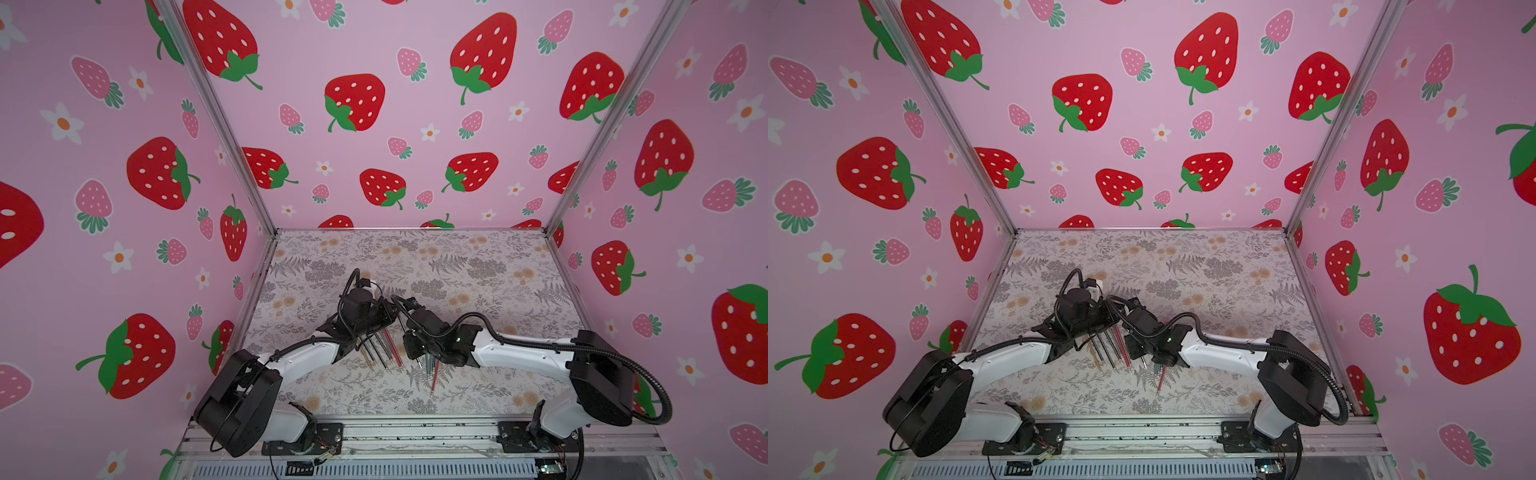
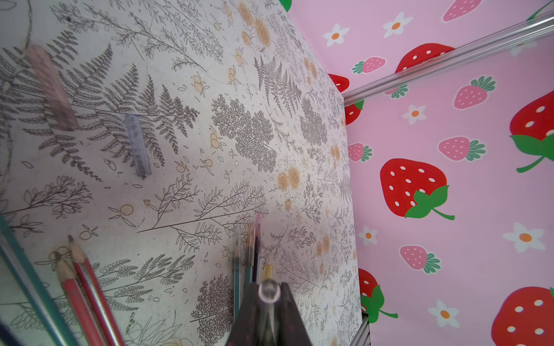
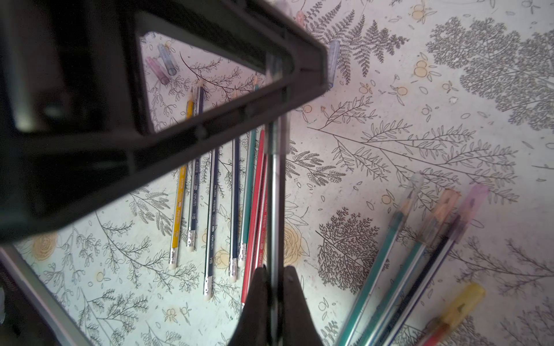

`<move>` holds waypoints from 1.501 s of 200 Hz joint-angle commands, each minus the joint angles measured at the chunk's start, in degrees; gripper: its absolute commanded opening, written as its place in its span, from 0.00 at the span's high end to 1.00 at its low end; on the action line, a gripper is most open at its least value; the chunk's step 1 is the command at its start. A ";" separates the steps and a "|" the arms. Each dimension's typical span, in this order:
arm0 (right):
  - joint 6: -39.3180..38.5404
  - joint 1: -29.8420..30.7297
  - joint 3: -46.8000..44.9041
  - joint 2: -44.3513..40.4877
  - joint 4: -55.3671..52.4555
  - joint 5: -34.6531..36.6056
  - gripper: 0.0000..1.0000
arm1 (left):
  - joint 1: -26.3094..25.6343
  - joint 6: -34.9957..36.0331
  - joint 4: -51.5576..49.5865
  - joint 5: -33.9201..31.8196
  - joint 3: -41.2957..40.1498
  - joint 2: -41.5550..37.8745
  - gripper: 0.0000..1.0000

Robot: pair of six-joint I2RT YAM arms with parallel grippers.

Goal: Remove the protective cover of the pencils
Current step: Remove the protective sleeve from the pencil.

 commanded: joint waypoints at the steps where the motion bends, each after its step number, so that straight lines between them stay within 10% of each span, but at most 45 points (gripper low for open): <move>1: -1.08 1.41 -1.56 -2.14 1.11 -0.05 1.00 | -0.24 -0.59 0.47 -0.41 0.90 -0.65 1.00; 300: 1.54 2.77 -9.67 -5.46 3.60 5.54 1.00 | 5.56 3.06 -12.68 -11.58 11.98 4.80 1.00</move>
